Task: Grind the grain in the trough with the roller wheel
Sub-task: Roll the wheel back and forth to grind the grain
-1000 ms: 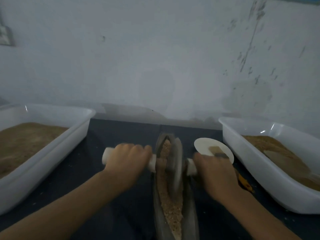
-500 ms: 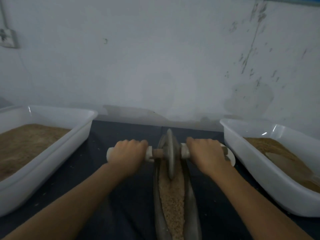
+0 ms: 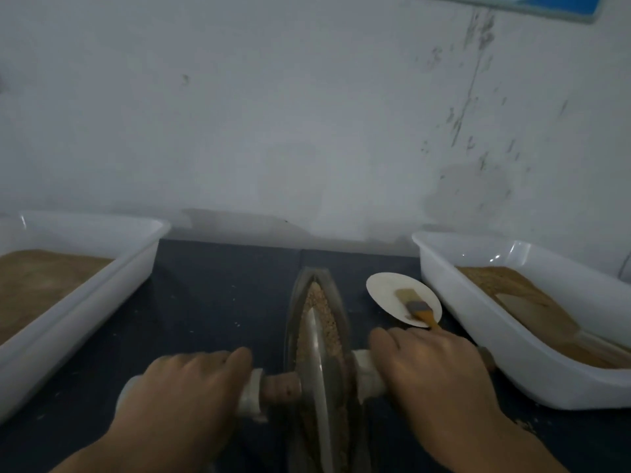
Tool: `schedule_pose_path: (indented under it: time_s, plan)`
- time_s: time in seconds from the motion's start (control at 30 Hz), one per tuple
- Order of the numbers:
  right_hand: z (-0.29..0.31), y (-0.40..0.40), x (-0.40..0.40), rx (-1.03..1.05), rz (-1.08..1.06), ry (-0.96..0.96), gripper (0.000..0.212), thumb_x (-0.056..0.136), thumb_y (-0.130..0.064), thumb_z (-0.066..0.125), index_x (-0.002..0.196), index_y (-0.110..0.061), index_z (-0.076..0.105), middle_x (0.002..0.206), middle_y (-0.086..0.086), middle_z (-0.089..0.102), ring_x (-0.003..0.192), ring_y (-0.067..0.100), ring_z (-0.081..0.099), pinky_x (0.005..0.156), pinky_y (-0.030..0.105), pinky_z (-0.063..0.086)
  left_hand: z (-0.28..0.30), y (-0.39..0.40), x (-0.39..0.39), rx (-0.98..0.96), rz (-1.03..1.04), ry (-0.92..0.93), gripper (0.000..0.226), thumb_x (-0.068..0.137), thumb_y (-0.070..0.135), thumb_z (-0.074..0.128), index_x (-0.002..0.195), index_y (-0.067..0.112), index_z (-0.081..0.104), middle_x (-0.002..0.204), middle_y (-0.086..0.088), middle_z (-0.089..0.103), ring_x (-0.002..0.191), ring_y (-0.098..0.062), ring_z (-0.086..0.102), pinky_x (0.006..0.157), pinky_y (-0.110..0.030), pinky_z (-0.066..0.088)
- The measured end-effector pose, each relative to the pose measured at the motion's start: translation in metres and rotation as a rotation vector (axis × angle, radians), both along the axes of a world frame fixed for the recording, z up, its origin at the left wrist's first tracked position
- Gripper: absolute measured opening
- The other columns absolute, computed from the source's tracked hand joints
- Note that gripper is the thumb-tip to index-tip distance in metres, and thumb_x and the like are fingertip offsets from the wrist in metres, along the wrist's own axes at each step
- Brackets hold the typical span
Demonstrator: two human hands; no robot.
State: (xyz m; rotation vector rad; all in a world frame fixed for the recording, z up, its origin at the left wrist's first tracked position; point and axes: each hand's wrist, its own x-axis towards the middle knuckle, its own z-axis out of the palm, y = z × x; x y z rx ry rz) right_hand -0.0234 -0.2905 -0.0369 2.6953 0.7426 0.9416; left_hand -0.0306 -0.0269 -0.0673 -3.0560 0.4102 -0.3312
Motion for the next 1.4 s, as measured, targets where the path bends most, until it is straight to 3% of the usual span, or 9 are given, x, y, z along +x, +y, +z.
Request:
schedule_pose_path:
  time_s: [0.13, 0.33, 0.47, 0.63, 0.8, 0.93, 1.03, 1.13, 1.4]
  plan:
    - [-0.017, -0.002, 0.048, 0.016, -0.047, 0.11, 0.041, 0.049, -0.019, 0.088, 0.071, -0.021, 0.053, 0.055, -0.002, 0.057, 0.044, 0.017, 0.054, 0.038, 0.032, 0.044, 0.006, -0.005, 0.045, 0.011, 0.041, -0.035, 0.031, 0.078, 0.054, 0.055, 0.085, 0.039, 0.029, 0.082, 0.014, 0.05, 0.081, -0.013, 0.058, 0.069, -0.031, 0.045]
    - [-0.025, -0.001, 0.133, 0.137, -0.282, 0.25, 0.017, 0.091, -0.032, 0.055, 0.102, -0.022, 0.045, 0.093, 0.001, 0.065, 0.08, 0.023, 0.062, 0.066, 0.038, 0.05, 0.029, -0.029, 0.131, 0.141, 0.077, -0.234, 0.018, 0.084, 0.031, 0.061, 0.091, 0.026, 0.045, 0.096, 0.002, 0.064, 0.085, -0.022, 0.062, 0.064, -0.034, 0.035]
    - [-0.032, -0.005, 0.095, 0.118, -0.248, 0.174, 0.022, 0.083, -0.034, 0.066, 0.092, -0.026, 0.048, 0.079, -0.004, 0.062, 0.068, 0.015, 0.059, 0.054, 0.029, 0.044, 0.023, -0.025, 0.107, 0.151, 0.019, -0.232, 0.029, 0.083, 0.029, 0.063, 0.086, 0.027, 0.034, 0.092, 0.004, 0.062, 0.079, -0.019, 0.06, 0.061, -0.033, 0.034]
    - [-0.02, -0.015, 0.017, 0.107, -0.026, -0.003, 0.05, 0.029, -0.011, 0.089, 0.061, -0.022, 0.051, 0.048, -0.005, 0.048, 0.037, 0.016, 0.045, 0.033, 0.024, 0.03, 0.021, -0.011, 0.02, 0.05, 0.016, -0.053, 0.034, 0.082, 0.047, 0.058, 0.085, 0.037, 0.027, 0.085, 0.013, 0.049, 0.081, -0.012, 0.056, 0.065, -0.03, 0.034]
    - [-0.018, -0.018, 0.019, -0.011, -0.226, 0.384, 0.032, 0.078, -0.036, 0.069, 0.085, -0.038, 0.038, 0.078, -0.015, 0.039, 0.08, 0.006, 0.053, 0.068, 0.024, 0.04, 0.022, -0.005, -0.008, 0.134, 0.011, -0.072, 0.041, 0.081, 0.049, 0.054, 0.079, 0.039, 0.015, 0.078, 0.012, 0.04, 0.074, -0.011, 0.049, 0.059, -0.032, 0.025]
    - [-0.025, -0.009, 0.055, 0.022, -0.152, 0.176, 0.05, 0.046, -0.025, 0.088, 0.067, -0.029, 0.043, 0.053, -0.007, 0.046, 0.043, 0.013, 0.046, 0.039, 0.019, 0.022, 0.016, -0.012, 0.049, 0.052, 0.076, -0.039, 0.031, 0.083, 0.044, 0.059, 0.084, 0.033, 0.03, 0.092, 0.008, 0.058, 0.076, -0.019, 0.054, 0.065, -0.033, 0.035]
    - [-0.016, -0.003, 0.105, -0.02, -0.226, 0.076, 0.027, 0.077, -0.03, 0.072, 0.084, -0.022, 0.048, 0.073, -0.002, 0.06, 0.062, 0.02, 0.059, 0.048, 0.029, 0.04, 0.016, -0.017, 0.103, 0.029, 0.121, -0.111, 0.02, 0.085, 0.041, 0.059, 0.089, 0.029, 0.044, 0.095, 0.001, 0.062, 0.084, -0.025, 0.061, 0.065, -0.034, 0.034]
    - [-0.008, 0.005, 0.135, -0.06, -0.319, 0.098, 0.018, 0.088, -0.033, 0.059, 0.095, -0.023, 0.045, 0.089, -0.004, 0.064, 0.076, 0.018, 0.062, 0.052, 0.028, 0.033, 0.02, -0.02, 0.133, 0.041, 0.131, -0.142, 0.019, 0.085, 0.036, 0.062, 0.097, 0.024, 0.052, 0.096, -0.001, 0.064, 0.085, -0.025, 0.061, 0.064, -0.035, 0.035]
    - [-0.02, -0.011, 0.043, 0.055, -0.196, 0.274, 0.047, 0.057, -0.032, 0.084, 0.069, -0.032, 0.038, 0.067, -0.008, 0.054, 0.056, 0.01, 0.055, 0.047, 0.026, 0.041, 0.023, -0.015, 0.031, 0.108, -0.041, -0.148, 0.034, 0.075, 0.037, 0.069, 0.082, 0.031, 0.035, 0.079, 0.007, 0.055, 0.072, -0.018, 0.058, 0.058, -0.031, 0.033]
